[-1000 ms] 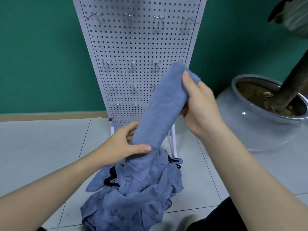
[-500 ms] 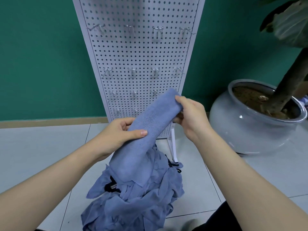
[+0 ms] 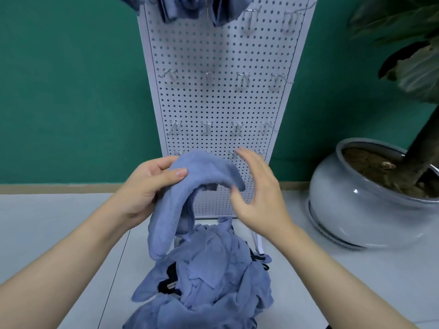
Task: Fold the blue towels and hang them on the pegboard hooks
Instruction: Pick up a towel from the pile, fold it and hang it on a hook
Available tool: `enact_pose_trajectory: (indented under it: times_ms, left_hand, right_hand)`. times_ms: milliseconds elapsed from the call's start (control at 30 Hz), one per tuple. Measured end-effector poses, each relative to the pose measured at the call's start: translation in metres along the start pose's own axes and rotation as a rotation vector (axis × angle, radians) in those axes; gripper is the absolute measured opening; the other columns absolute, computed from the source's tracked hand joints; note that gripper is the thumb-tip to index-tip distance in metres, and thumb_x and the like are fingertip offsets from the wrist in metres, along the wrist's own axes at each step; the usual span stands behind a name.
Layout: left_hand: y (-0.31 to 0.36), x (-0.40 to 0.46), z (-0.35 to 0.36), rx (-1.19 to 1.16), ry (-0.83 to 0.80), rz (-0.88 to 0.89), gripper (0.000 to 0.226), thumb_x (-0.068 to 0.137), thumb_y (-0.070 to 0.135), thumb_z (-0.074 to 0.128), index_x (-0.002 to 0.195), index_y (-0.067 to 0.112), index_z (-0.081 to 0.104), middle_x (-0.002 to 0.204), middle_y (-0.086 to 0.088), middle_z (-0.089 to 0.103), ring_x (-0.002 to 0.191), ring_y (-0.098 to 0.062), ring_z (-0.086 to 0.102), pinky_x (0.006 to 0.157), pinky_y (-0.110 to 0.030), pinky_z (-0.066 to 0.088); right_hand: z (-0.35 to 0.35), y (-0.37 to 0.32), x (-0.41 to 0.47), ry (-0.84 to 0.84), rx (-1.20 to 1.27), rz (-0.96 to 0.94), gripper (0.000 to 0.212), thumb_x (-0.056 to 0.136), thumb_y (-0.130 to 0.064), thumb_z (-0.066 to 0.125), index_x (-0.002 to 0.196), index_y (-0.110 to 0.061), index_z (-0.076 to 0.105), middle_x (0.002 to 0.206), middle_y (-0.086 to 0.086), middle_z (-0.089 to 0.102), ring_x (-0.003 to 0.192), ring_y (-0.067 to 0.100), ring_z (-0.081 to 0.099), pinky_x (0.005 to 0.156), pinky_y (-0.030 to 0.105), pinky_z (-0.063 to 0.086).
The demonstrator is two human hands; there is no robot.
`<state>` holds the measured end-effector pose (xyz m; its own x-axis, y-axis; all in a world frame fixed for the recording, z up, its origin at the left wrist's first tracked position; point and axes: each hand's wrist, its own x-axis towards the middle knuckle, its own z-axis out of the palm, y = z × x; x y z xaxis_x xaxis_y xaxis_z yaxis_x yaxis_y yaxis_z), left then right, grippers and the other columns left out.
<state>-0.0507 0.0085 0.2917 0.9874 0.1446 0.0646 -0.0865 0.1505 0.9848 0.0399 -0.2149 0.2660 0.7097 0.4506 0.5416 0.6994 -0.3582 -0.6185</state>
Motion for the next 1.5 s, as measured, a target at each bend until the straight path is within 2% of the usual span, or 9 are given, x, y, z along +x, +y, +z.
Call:
enact_pose_trajectory:
  times_ms: [133, 300, 500, 600, 700, 833, 1000, 1233, 1500]
  left_hand:
    - [0.005, -0.005, 0.004, -0.047, -0.037, -0.003, 0.056, 0.073, 0.032, 0.077, 0.118, -0.001, 0.069, 0.100, -0.017, 0.074, 0.081, -0.023, 0.070, 0.072, -0.027, 0.058]
    - [0.009, -0.014, 0.014, -0.026, -0.070, -0.019, 0.057, 0.073, 0.029, 0.079, 0.120, -0.001, 0.067, 0.100, -0.017, 0.074, 0.082, -0.023, 0.071, 0.071, -0.027, 0.057]
    - [0.022, -0.024, 0.015, 0.198, -0.016, 0.017, 0.053, 0.073, 0.029, 0.085, 0.120, 0.012, 0.065, 0.106, -0.013, 0.077, 0.092, -0.023, 0.073, 0.084, -0.033, 0.058]
    - [0.024, -0.024, 0.024, 0.398, 0.113, 0.147, 0.053, 0.070, 0.036, 0.086, 0.118, 0.022, 0.067, 0.102, -0.001, 0.076, 0.091, -0.014, 0.072, 0.084, -0.026, 0.054]
    - [0.021, -0.027, 0.034, 0.716, 0.349, 0.425, 0.041, 0.075, 0.043, 0.080, 0.112, 0.030, 0.068, 0.102, 0.014, 0.068, 0.092, -0.010, 0.064, 0.083, -0.016, 0.048]
    - [0.020, -0.039, 0.056, 0.848, 0.317, 0.580, 0.027, 0.094, 0.035, 0.063, 0.117, 0.026, 0.074, 0.106, 0.021, 0.066, 0.097, -0.007, 0.064, 0.084, -0.018, 0.049]
    - [0.031, -0.041, 0.079, 0.800, 0.278, 0.542, 0.048, 0.086, 0.045, 0.065, 0.132, 0.029, 0.065, 0.121, 0.021, 0.064, 0.116, -0.005, 0.061, 0.097, -0.024, 0.050]
    - [0.078, -0.016, 0.108, 0.710, 0.446, 0.603, 0.025, 0.086, 0.022, 0.070, 0.107, 0.034, 0.066, 0.092, 0.017, 0.069, 0.089, -0.008, 0.064, 0.080, -0.034, 0.054]
    - [0.148, 0.028, 0.127, 0.783, 0.489, 0.751, 0.028, 0.083, 0.016, 0.064, 0.106, 0.033, 0.067, 0.093, 0.016, 0.069, 0.088, -0.008, 0.062, 0.079, -0.031, 0.051]
  right_hand:
    - [0.015, -0.018, 0.001, -0.006, -0.154, -0.297, 0.078, 0.085, -0.032, 0.068, 0.155, -0.013, 0.042, 0.162, 0.008, 0.039, 0.151, 0.025, 0.035, 0.123, 0.042, 0.029]
    - [0.020, -0.028, 0.010, 0.044, -0.117, -0.313, 0.070, 0.077, -0.020, 0.058, 0.146, -0.009, 0.054, 0.149, 0.009, 0.056, 0.137, 0.024, 0.052, 0.114, 0.041, 0.039]
    - [0.017, -0.029, -0.001, 0.150, -0.018, -0.391, 0.056, 0.082, -0.012, 0.057, 0.138, -0.006, 0.064, 0.140, 0.010, 0.065, 0.127, 0.022, 0.064, 0.097, 0.043, 0.058]
    - [0.009, -0.035, -0.001, 0.188, -0.043, -0.322, 0.054, 0.079, -0.018, 0.055, 0.130, -0.008, 0.070, 0.130, 0.006, 0.072, 0.117, 0.016, 0.069, 0.093, 0.031, 0.058]
    - [-0.006, -0.049, 0.006, 0.144, -0.146, -0.152, 0.053, 0.077, -0.032, 0.050, 0.120, -0.016, 0.076, 0.109, -0.004, 0.079, 0.094, 0.009, 0.067, 0.078, 0.015, 0.046]
    - [-0.027, -0.065, 0.020, 0.122, -0.148, 0.006, 0.037, 0.074, -0.037, 0.047, 0.092, -0.025, 0.077, 0.069, -0.005, 0.067, 0.060, 0.009, 0.052, 0.062, 0.029, 0.042]
    - [-0.052, -0.089, 0.035, 0.161, -0.106, 0.027, 0.023, 0.077, -0.028, 0.058, 0.090, -0.026, 0.078, 0.070, -0.002, 0.071, 0.066, 0.022, 0.059, 0.068, 0.038, 0.055]
    - [-0.081, -0.115, 0.063, 0.184, -0.044, 0.008, 0.014, 0.081, -0.024, 0.062, 0.071, -0.018, 0.070, 0.054, -0.002, 0.059, 0.055, 0.019, 0.045, 0.058, 0.042, 0.052]
    - [-0.131, -0.140, 0.117, 0.245, -0.104, -0.094, 0.030, 0.084, -0.024, 0.059, 0.056, -0.034, 0.057, 0.049, -0.011, 0.049, 0.056, 0.017, 0.035, 0.054, 0.033, 0.036]
